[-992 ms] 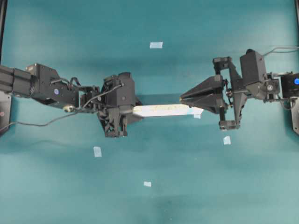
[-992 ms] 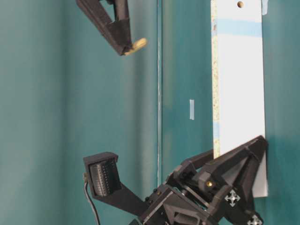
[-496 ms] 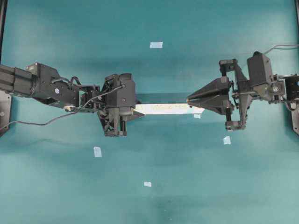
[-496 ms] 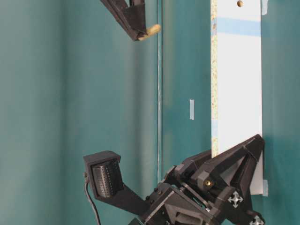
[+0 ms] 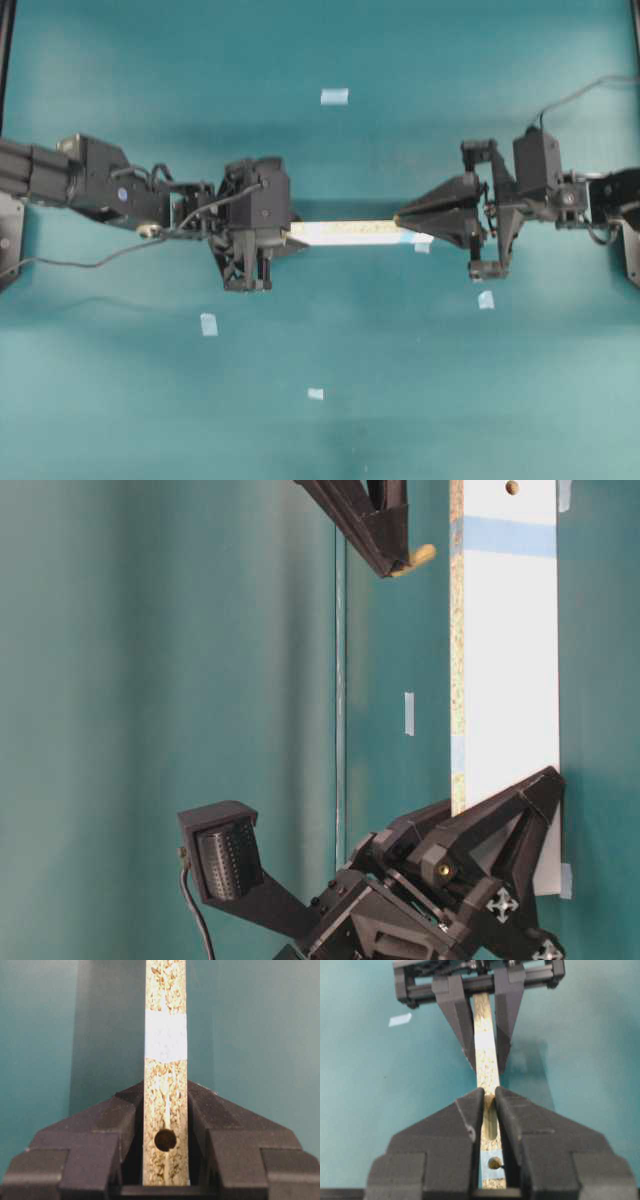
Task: Move the wooden board into place and insert the rod into its hole.
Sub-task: 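Lower the dowel into the hole in the board held by left gripper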
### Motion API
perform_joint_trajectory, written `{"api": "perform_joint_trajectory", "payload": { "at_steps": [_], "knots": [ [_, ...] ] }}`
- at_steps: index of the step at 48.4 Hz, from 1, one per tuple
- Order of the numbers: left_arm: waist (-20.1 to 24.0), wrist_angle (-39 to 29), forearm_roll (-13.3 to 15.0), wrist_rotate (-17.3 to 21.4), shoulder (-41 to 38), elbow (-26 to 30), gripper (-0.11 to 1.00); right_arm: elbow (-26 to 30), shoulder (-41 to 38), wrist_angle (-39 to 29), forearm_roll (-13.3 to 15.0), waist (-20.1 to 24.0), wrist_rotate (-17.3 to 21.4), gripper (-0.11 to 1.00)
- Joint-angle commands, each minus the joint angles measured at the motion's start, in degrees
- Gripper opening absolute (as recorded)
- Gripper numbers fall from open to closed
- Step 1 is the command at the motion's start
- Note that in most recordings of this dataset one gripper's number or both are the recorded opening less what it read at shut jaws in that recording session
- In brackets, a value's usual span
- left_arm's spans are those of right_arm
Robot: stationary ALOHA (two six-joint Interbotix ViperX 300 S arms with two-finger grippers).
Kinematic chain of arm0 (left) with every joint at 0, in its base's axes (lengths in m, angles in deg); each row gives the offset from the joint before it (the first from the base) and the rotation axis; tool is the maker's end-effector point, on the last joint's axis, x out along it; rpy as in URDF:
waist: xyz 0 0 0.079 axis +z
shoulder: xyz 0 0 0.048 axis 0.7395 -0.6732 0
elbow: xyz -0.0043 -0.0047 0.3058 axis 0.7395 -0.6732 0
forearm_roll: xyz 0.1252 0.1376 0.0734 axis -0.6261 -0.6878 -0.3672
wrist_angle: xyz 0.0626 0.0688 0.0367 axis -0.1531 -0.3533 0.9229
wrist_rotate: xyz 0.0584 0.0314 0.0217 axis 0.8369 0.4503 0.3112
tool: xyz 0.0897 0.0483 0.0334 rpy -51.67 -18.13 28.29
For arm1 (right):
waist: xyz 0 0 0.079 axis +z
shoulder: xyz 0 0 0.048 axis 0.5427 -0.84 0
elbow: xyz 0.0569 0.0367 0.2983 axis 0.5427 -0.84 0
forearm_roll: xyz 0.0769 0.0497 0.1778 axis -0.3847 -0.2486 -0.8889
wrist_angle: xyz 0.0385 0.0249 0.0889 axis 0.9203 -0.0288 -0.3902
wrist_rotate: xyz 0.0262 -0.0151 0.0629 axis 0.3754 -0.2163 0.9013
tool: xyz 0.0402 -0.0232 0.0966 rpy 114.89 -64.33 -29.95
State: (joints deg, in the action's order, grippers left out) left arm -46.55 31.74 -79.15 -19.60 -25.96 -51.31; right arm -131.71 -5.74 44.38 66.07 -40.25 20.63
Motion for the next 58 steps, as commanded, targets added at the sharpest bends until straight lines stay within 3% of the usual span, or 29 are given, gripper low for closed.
{"api": "perform_joint_trajectory", "payload": {
  "at_steps": [1,58],
  "knots": [
    [-0.35,-0.44,-0.09,0.09,0.44,0.26,0.21,0.0,0.35,0.79,-0.09,-0.09,-0.09,0.12],
    [-0.26,-0.44,0.0,0.09,0.44,0.26,0.21,-1.67,0.44,-3.96,-0.09,-0.09,-0.18,0.12]
  ]
}}
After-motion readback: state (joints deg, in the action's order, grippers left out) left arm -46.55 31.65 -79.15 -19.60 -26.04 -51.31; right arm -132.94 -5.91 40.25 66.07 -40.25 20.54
